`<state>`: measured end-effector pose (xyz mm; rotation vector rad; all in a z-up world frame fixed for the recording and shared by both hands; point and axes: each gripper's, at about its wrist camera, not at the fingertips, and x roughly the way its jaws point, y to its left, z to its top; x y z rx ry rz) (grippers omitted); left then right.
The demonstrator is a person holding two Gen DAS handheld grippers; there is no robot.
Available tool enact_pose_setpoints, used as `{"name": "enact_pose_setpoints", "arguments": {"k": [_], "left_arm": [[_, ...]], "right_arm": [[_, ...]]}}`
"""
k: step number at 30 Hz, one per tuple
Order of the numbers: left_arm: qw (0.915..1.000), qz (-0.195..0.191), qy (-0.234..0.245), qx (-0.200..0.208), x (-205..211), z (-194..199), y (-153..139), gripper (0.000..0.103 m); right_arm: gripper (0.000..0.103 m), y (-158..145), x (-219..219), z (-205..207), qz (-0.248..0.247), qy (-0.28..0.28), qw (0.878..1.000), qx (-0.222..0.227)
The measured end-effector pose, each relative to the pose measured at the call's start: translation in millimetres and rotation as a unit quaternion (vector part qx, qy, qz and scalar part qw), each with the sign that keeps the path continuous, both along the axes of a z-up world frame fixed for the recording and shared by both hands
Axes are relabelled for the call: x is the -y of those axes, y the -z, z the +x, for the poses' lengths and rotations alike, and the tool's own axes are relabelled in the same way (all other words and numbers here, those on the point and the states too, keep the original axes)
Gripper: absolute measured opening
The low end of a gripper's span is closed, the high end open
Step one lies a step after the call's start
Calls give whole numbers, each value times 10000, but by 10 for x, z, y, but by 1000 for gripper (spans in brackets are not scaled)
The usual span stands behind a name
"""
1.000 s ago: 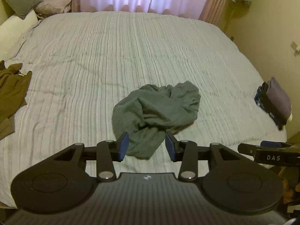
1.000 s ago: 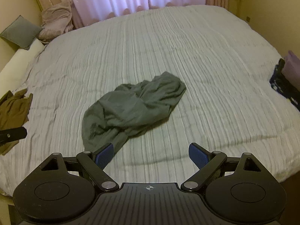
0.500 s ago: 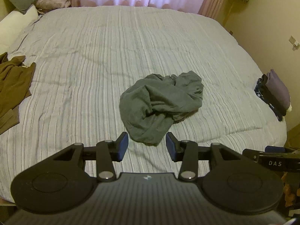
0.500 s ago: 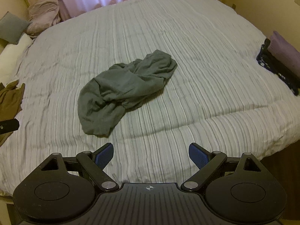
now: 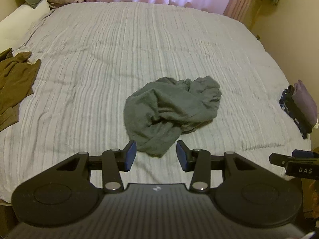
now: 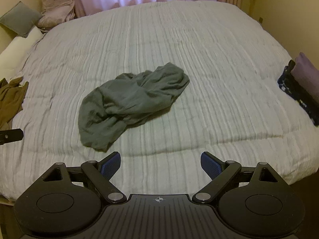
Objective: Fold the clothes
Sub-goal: 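Lower the crumpled grey t-shirt onto the bed and open both grippers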
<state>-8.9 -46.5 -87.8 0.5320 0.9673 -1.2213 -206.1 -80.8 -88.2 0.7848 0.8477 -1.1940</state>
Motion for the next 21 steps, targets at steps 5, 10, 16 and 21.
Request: {"name": "enact_pose_setpoints", "arguments": {"k": [5, 10, 16, 21], "left_arm": [[9996, -168, -208, -30, 149, -201, 35, 42], [9988, -45, -483, -108, 218, -300, 171, 43], [9975, 350, -590, -160, 245, -91, 525, 43], [9972, 369, -580, -288, 394, 333, 867, 43]], "right_arm": [[91, 16, 245, -287, -53, -136, 9999, 20], [90, 288, 445, -453, -24, -417, 9991, -10], [90, 726, 571, -425, 290, -631, 9976, -22], [90, 1154, 712, -94, 495, -720, 9961, -72]]}}
